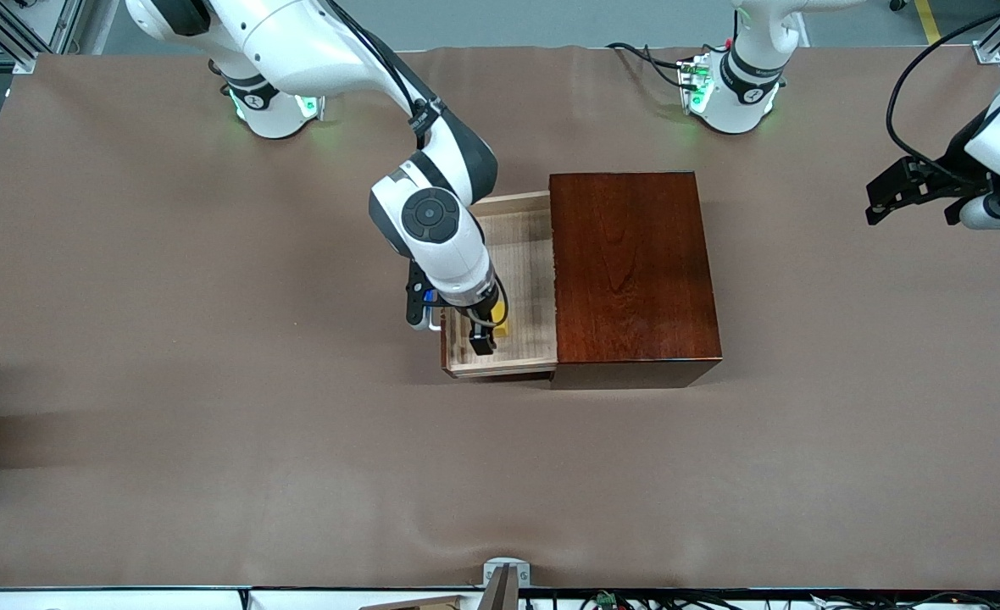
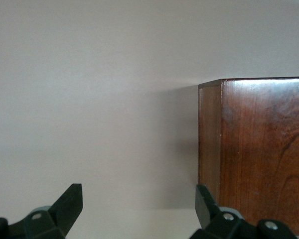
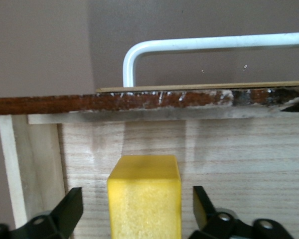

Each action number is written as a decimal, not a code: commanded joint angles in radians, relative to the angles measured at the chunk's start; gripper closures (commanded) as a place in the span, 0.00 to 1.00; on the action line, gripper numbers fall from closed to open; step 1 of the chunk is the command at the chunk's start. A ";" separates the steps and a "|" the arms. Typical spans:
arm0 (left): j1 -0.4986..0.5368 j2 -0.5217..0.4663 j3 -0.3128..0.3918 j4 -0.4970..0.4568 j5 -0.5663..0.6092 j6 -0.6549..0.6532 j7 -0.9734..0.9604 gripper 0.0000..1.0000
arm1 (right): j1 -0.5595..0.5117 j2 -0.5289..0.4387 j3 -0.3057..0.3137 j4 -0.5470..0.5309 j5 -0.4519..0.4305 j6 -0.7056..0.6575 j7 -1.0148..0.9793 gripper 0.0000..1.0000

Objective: Open drawer, take yellow block, close drawer
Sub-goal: 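Lower the right gripper and grasp the yellow block in the drawer, then lift the yellow block out of the drawer with the right gripper, then place the block with the right gripper while the left gripper approaches the drawer, then withdraw the right gripper while the left gripper moves over the drawer front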

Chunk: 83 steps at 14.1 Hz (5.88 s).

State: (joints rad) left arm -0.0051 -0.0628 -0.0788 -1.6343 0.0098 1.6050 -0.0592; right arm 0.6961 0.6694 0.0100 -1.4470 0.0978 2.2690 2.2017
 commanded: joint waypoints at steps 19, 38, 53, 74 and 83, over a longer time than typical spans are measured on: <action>-0.003 0.012 0.019 0.036 -0.007 -0.060 0.029 0.00 | -0.312 -0.275 -0.016 0.177 0.056 -0.683 -0.872 0.94; 0.025 0.107 0.022 0.085 -0.011 -0.059 0.030 0.00 | -0.992 -0.389 -0.011 -0.521 -0.084 -0.039 -2.342 0.94; -0.068 0.324 -0.002 0.086 -0.063 -0.010 -0.499 0.00 | -1.165 -0.254 -0.013 -0.714 -0.081 0.314 -2.666 0.80; -0.386 0.331 -0.021 0.188 -0.082 0.029 -1.286 0.00 | -0.968 -0.445 -0.004 -0.259 -0.079 -0.360 -2.425 0.00; -0.542 0.440 -0.018 0.297 -0.079 0.178 -1.732 0.00 | -0.808 -0.588 0.018 -0.133 -0.081 -0.606 -2.039 0.00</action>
State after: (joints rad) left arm -0.5025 0.3362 -0.1065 -1.3773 -0.0593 1.7197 -1.6755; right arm -0.1460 0.0923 0.0340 -1.6274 0.0174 1.7290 0.1315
